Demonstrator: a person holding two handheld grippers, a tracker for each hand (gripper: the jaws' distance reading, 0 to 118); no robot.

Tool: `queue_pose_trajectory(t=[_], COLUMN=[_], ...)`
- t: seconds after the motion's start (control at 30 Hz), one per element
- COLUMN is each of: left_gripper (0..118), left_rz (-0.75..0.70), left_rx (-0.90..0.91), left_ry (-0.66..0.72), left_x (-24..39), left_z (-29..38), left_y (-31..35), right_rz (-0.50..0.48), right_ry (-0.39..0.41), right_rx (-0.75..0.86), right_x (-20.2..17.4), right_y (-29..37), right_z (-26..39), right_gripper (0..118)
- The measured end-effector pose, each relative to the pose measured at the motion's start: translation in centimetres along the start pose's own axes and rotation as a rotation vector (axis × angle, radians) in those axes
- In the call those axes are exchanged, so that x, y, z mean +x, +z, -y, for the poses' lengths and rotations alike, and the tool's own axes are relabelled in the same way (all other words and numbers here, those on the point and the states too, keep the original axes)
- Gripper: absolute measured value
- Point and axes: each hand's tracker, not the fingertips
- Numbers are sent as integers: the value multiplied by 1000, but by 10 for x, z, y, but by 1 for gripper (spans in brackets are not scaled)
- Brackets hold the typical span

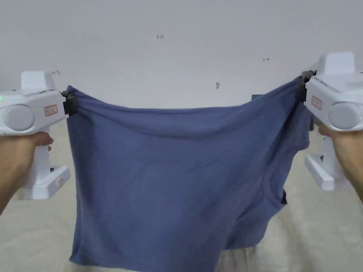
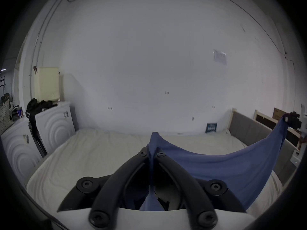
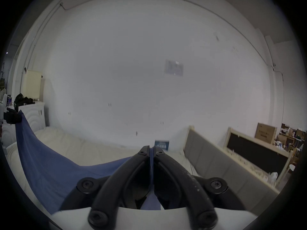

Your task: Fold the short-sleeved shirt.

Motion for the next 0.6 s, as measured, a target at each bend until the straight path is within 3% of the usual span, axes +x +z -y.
queue_pose_trajectory(t=[0.33, 0.5, 0.6], left_gripper=[4, 4, 4], left_rz=[-63, -77, -89], left_rx=[176, 209, 199], left_ry=[62, 147, 234], left_x=[-22, -35, -43], left_z=[-88, -98, -84], left_y=[-22, -58, -89], right_rz=[-69, -81, -112], right_ry=[-111, -149, -215], right_rx=[138, 172, 149], right_x=[-3, -5, -5], right_y=[-56, -87, -107], right_z=[-102, -107, -89], right_gripper=[5, 5, 5])
